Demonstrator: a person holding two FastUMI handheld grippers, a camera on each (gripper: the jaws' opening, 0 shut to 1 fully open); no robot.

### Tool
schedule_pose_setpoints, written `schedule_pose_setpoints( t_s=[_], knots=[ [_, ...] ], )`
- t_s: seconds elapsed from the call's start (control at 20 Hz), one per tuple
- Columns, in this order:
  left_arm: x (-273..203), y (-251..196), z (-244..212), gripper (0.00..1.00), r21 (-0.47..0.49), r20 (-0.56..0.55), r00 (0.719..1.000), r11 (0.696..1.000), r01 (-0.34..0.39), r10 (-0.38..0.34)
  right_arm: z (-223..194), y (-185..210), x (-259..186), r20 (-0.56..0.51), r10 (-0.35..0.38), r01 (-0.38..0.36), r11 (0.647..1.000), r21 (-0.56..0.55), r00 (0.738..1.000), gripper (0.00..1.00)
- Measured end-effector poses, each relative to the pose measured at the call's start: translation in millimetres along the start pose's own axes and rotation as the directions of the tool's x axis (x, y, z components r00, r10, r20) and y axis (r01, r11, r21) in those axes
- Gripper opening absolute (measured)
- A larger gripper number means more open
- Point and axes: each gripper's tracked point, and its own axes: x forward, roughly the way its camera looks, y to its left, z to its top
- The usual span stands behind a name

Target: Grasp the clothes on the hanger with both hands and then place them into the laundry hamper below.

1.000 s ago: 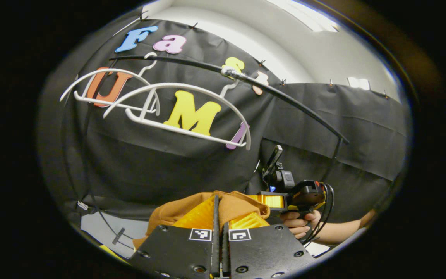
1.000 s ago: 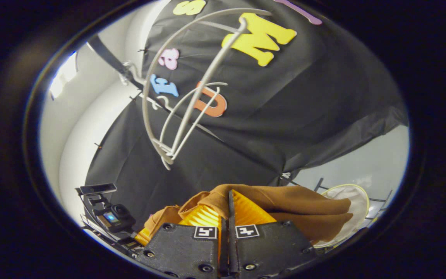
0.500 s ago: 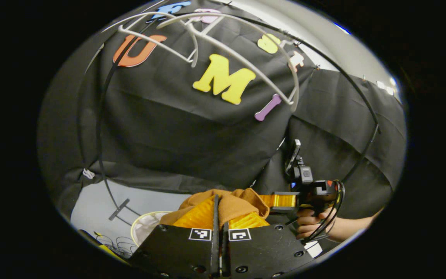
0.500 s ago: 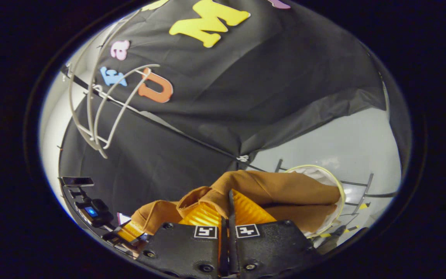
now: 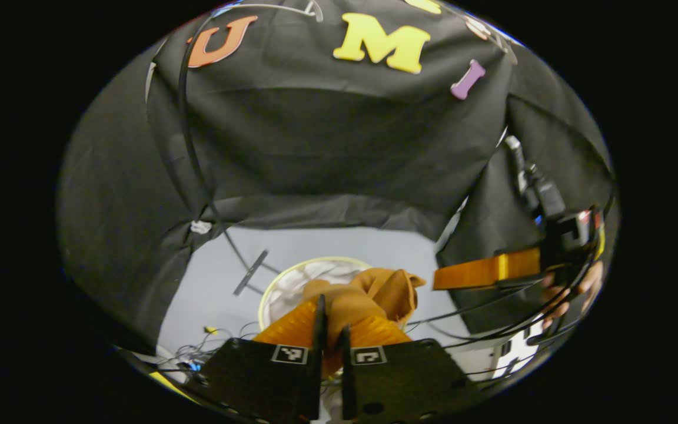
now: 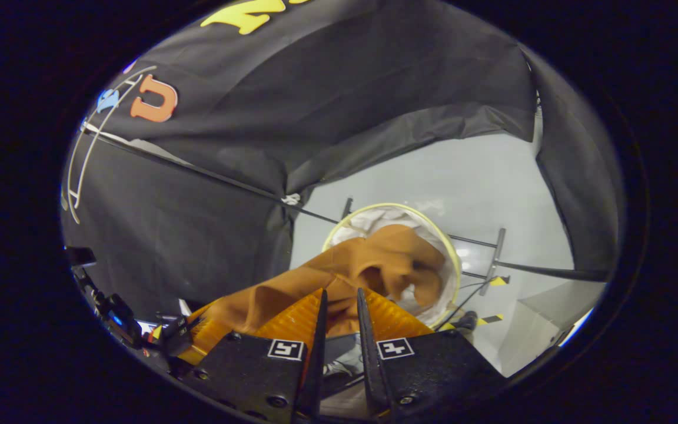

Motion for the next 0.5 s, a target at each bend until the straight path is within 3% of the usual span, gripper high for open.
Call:
schedule_pose_setpoints(
  t_s=[0.05, 0.15, 0.25, 0.3, 0.4, 0.45, 0.5],
  knots=[
    [-0.2, -1.4, -4.8, 0.43, 0.0, -0.005, 1.0, 1.0, -0.006, 0.006, 3.4, -3.7, -0.4, 0.015, -0.039, 0.039, 0.999, -0.029, 0.999, 0.33],
    [-2.3, -4.8, -8.1, 0.5, -0.02, 0.005, 1.0, 1.0, -0.012, 0.013, 0.8, -10.5, -9.1, 0.037, -0.082, 0.085, 0.994, -0.067, 0.996, 0.36],
    [-5.1, -1.7, -13.3, 0.61, -0.047, -0.005, 1.0, 0.999, -0.021, 0.021, 4.0, -22.0, -21.8, 0.067, -0.128, 0.134, 0.987, -0.09, 0.989, 0.46],
    [-5.5, 2.7, -14.6, 0.66, -0.055, -0.008, 0.999, 0.998, -0.034, 0.033, 7.0, -30.2, -24.6, 0.089, -0.149, 0.158, 0.982, -0.102, 0.985, 0.58],
    [-7.3, 11.1, -11.8, 0.9, -0.066, -0.002, 0.998, 0.996, -0.055, 0.055, 9.6, -35.3, -35.0, 0.138, -0.169, 0.187, 0.974, -0.129, 0.976, 0.8],
    [-10.2, 11.9, -11.1, 1.0, -0.075, 0.001, 0.998, 0.995, -0.064, 0.064, 11.2, -32.2, -42.0, 0.163, -0.17, 0.194, 0.97, -0.144, 0.972, 0.82],
    [-13.2, 12.3, -11.4, 1.0, -0.084, 0.005, 0.997, 0.994, -0.071, 0.072, 13.0, -27.8, -46.5, 0.19, -0.166, 0.198, 0.967, -0.161, 0.968, 0.81]
  ],
)
